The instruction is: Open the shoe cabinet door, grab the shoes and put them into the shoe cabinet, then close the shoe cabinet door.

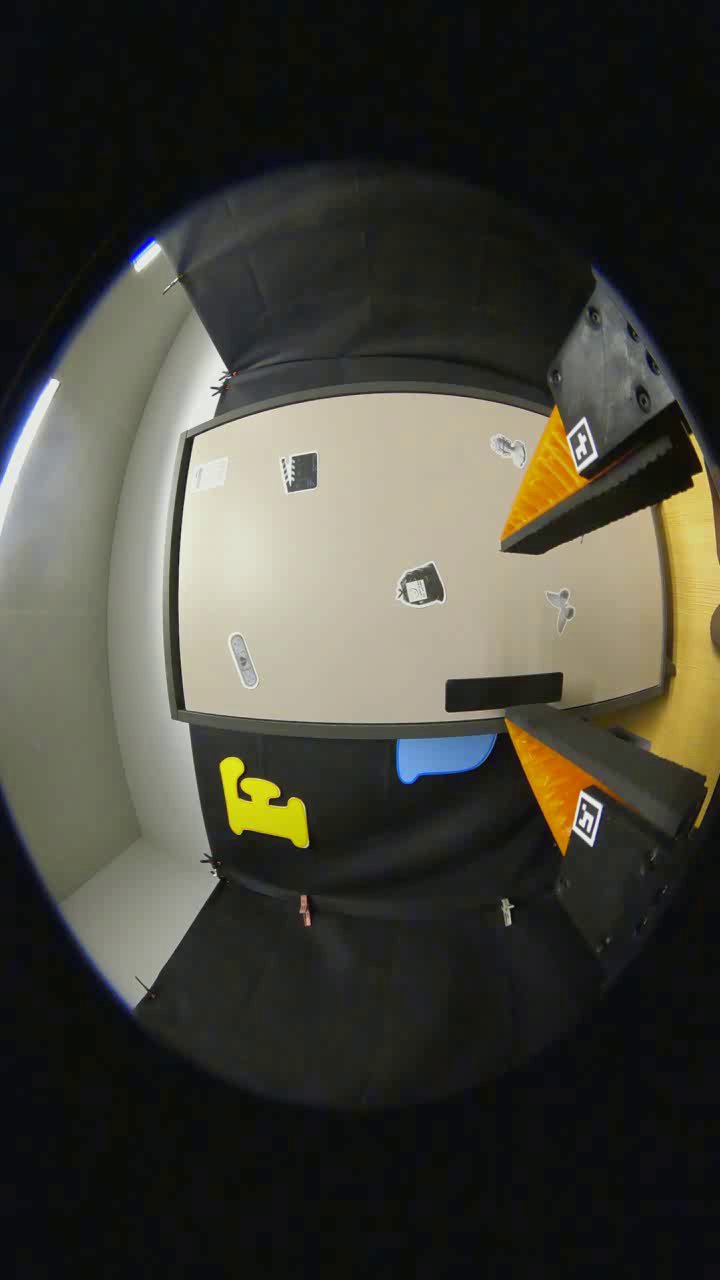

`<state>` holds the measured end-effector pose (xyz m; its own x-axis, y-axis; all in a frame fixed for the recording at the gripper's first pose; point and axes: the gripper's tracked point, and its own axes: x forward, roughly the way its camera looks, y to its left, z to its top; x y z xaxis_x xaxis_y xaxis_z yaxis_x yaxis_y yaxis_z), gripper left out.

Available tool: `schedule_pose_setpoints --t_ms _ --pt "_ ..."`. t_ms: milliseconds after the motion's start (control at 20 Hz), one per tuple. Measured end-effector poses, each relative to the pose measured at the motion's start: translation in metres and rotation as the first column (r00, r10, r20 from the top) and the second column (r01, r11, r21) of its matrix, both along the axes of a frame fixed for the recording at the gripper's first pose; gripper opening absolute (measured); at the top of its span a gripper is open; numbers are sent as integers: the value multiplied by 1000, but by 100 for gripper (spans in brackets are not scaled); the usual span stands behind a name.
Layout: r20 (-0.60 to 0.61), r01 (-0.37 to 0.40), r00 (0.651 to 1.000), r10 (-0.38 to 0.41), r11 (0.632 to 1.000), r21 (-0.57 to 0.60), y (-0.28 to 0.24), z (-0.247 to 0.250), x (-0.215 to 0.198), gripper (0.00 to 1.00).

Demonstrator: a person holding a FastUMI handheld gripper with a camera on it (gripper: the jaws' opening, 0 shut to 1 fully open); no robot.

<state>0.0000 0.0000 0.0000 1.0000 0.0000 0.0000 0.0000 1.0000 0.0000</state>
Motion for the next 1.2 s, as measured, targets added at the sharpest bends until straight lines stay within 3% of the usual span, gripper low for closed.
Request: schedule_pose_setpoints --t_ms 750,1200 --pt "-14 -13 1000 13 1000 0 11 -8 12 99" --pt "-60 -44 997 44 999 14 41 -33 50 99"
